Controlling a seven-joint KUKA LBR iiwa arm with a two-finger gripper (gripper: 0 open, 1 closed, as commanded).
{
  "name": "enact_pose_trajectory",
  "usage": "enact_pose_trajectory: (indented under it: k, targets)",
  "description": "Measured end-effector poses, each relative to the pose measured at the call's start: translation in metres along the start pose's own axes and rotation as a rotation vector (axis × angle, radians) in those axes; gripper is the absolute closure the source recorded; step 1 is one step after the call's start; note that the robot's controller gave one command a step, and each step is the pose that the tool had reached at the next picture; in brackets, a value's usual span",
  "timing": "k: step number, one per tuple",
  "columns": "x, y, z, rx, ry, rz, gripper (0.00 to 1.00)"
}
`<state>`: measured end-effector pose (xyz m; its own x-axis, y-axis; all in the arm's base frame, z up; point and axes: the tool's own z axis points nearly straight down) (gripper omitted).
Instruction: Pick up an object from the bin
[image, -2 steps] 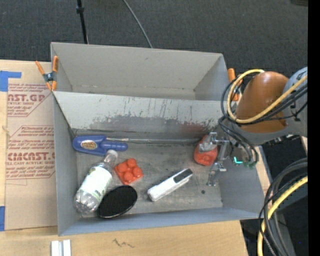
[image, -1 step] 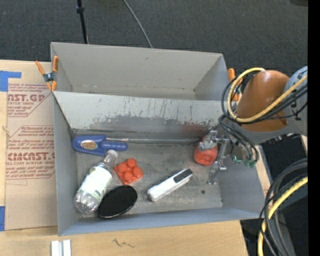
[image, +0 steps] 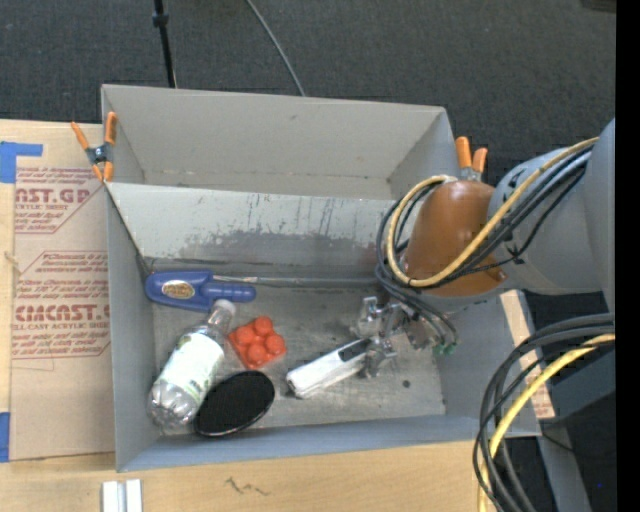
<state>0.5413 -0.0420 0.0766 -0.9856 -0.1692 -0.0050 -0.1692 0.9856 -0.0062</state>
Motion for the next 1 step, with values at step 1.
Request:
enact_pose_trajectory:
  k: [1]
  targets:
    - [0.0000, 0.0000, 0.0000, 0.000, 0.000, 0.000, 1.00]
